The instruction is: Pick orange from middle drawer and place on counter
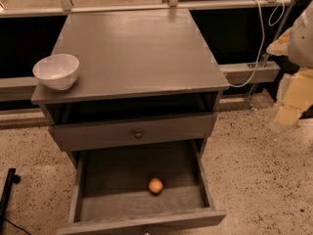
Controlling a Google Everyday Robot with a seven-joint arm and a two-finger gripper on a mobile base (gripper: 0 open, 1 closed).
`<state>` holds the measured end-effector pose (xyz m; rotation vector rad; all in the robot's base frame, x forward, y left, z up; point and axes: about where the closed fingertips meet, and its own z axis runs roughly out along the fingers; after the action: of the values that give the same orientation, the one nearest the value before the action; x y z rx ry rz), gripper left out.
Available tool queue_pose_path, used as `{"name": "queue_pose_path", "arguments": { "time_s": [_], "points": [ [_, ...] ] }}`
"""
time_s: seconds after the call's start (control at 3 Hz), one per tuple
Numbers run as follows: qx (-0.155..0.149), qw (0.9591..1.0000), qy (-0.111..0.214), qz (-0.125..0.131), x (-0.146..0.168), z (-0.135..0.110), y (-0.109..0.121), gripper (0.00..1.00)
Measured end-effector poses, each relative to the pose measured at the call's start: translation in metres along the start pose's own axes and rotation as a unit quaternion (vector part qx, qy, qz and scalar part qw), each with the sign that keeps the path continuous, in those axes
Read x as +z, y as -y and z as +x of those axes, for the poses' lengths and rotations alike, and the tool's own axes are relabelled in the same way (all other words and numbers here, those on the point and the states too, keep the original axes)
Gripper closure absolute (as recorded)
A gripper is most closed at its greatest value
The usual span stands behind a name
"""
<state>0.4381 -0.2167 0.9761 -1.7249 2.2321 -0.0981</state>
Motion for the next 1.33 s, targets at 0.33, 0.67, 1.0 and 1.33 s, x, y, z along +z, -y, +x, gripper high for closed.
{"name": "queue_pose_path", "arguments": {
  "time_s": [0.33, 0.67, 1.0, 1.33],
  "points": [
    [0.0, 1.0, 0.0, 0.0, 0.0, 0.0, 0.0, 0.0],
    [0.006, 0.9998, 0.018, 0.009, 0.014, -0.004, 0.001, 0.0],
    [0.047, 0.9917, 0.112, -0.042, 0.098, -0.024, -0.048, 0.0],
    [0.043, 0.9772, 0.19, -0.085, 0.179, -0.032, -0.092, 0.0]
  ]
}}
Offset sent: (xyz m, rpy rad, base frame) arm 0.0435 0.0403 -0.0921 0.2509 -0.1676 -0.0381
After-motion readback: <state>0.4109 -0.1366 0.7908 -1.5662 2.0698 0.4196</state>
